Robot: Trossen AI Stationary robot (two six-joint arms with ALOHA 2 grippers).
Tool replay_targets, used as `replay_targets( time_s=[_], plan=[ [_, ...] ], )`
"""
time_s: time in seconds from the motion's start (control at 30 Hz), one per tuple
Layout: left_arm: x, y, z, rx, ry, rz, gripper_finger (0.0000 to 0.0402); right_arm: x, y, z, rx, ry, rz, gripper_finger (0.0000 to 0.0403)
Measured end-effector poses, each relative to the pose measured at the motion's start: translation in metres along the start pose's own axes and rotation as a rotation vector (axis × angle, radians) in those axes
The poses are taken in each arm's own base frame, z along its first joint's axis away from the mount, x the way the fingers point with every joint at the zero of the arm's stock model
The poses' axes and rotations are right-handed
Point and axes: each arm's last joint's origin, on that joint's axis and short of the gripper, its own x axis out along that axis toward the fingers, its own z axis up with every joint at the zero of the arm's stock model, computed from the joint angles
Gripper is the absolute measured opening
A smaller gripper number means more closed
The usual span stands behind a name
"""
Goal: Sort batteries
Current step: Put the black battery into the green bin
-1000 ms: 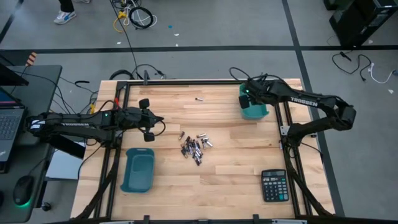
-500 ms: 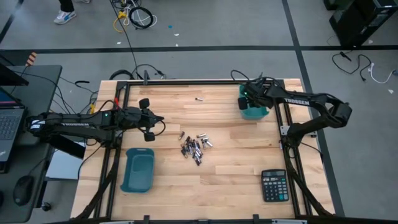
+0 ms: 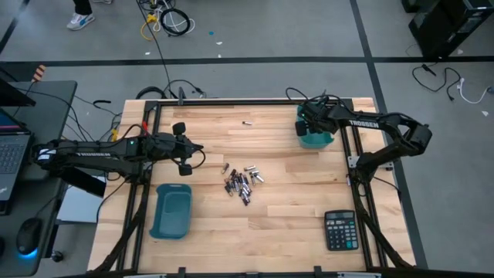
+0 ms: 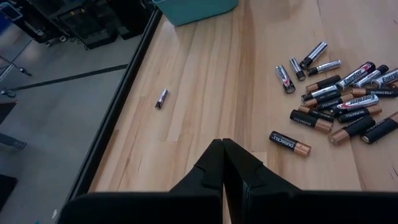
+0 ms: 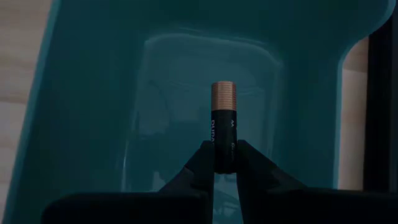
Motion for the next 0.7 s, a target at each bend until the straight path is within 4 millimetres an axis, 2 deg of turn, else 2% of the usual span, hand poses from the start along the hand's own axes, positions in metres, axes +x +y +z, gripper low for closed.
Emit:
replay_targets(
  time_s=[0.37, 0.7],
  plan=[
    [0.0000, 0.0000, 0.0000, 0.000, 0.000, 0.000, 0.0002, 0.0000, 0.0003, -0.0001, -0.016, 0.005, 0.008, 0.0040],
    [0.0000, -0.0002, -0.0005, 0.001, 0.005, -0.002, 0.0002, -0.0001, 0.0007, 0.0004, 0.013, 0.002, 0.013, 0.0081]
  ],
)
